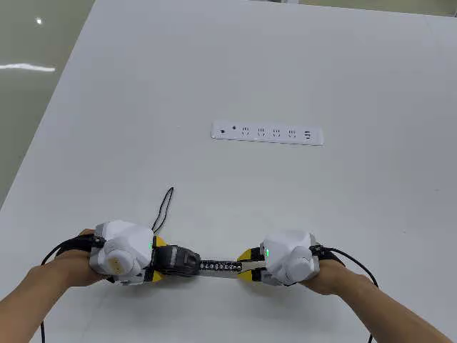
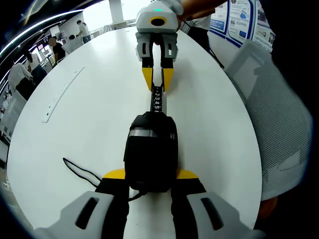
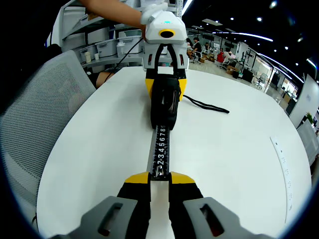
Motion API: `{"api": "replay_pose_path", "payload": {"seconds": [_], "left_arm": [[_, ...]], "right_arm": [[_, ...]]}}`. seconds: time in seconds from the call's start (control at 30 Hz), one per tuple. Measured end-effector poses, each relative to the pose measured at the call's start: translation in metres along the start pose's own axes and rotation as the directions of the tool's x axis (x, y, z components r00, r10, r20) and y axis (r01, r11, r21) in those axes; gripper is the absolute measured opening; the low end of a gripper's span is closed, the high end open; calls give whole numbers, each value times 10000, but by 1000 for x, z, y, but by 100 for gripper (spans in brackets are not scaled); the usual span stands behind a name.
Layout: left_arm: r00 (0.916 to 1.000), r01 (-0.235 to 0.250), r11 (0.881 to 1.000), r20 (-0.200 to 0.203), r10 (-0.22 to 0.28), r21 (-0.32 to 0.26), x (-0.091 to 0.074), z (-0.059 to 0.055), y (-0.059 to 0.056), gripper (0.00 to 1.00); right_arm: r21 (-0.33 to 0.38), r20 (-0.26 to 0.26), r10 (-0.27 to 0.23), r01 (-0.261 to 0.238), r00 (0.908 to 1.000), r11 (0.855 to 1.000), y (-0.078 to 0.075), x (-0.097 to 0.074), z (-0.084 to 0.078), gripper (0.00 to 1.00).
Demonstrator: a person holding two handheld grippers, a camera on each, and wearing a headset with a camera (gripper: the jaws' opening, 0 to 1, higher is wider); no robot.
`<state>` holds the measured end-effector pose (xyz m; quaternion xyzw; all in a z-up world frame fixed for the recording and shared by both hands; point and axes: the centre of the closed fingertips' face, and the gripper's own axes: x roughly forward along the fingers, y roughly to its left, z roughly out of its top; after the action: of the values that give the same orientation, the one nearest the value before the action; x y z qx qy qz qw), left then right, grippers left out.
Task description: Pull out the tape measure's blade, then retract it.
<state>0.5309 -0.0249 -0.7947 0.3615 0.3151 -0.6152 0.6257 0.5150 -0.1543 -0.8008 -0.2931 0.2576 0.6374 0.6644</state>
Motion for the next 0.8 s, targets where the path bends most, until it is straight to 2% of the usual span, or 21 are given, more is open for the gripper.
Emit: {"api": "replay_pose_path", "payload": {"seconds": [0.8], "left_arm": [[10000, -31, 10000, -27, 31, -21, 0, 1, 0, 28]], "right_arm": [[-3, -36, -67, 67, 10000, 10000, 1, -12, -10, 11]]}}
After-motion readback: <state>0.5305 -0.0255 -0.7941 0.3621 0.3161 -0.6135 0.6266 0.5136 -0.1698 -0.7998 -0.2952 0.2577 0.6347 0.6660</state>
